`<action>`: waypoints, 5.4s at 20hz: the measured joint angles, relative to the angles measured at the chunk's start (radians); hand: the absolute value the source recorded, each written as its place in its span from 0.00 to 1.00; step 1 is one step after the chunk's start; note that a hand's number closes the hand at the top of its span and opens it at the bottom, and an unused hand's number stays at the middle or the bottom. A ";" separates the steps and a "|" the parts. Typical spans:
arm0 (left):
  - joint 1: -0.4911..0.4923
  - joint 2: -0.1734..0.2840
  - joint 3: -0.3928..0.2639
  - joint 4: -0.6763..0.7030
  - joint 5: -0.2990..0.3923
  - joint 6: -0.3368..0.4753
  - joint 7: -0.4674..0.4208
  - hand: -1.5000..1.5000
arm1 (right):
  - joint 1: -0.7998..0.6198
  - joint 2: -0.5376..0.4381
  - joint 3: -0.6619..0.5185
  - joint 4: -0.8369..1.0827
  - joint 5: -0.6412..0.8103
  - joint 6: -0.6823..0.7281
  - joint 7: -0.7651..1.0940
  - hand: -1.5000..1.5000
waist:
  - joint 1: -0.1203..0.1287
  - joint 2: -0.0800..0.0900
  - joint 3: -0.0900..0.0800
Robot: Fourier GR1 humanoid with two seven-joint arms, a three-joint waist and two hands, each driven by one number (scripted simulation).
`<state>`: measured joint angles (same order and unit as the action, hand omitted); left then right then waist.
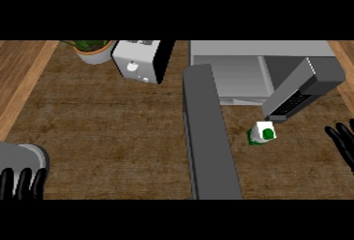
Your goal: Pick up the milk, place it into the microwave and close the microwave
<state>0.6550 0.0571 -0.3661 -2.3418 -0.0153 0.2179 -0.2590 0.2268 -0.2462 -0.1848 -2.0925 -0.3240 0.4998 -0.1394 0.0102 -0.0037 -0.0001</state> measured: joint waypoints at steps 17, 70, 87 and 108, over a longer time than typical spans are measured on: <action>0.289 0.085 0.080 0.046 0.153 -0.148 -0.321 0.00 | -0.107 0.087 0.042 0.298 0.324 -0.034 -0.228 0.00 | 0.005 0.002 0.000; 0.502 0.131 0.188 0.094 0.264 -0.343 -0.566 0.00 | -0.732 -0.023 -0.012 1.754 0.804 -0.575 -0.924 1.00 | 0.036 0.006 -0.002; 0.530 0.147 0.225 0.100 0.314 -0.398 -0.578 0.00 | -0.790 0.041 -0.079 1.813 0.754 -0.635 -0.970 1.00 | 0.030 0.009 0.000; 0.508 0.125 0.311 0.161 0.358 -0.438 -0.550 0.00 | -1.031 0.098 -0.028 1.643 0.751 -0.620 -0.640 1.00 | 0.012 0.006 0.000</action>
<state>1.1627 0.1820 -0.0547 -2.1807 0.3427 -0.2203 -0.8091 -0.8044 -0.1482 -0.2128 -0.4493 0.4274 -0.1202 -0.7798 0.0225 0.0025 0.0004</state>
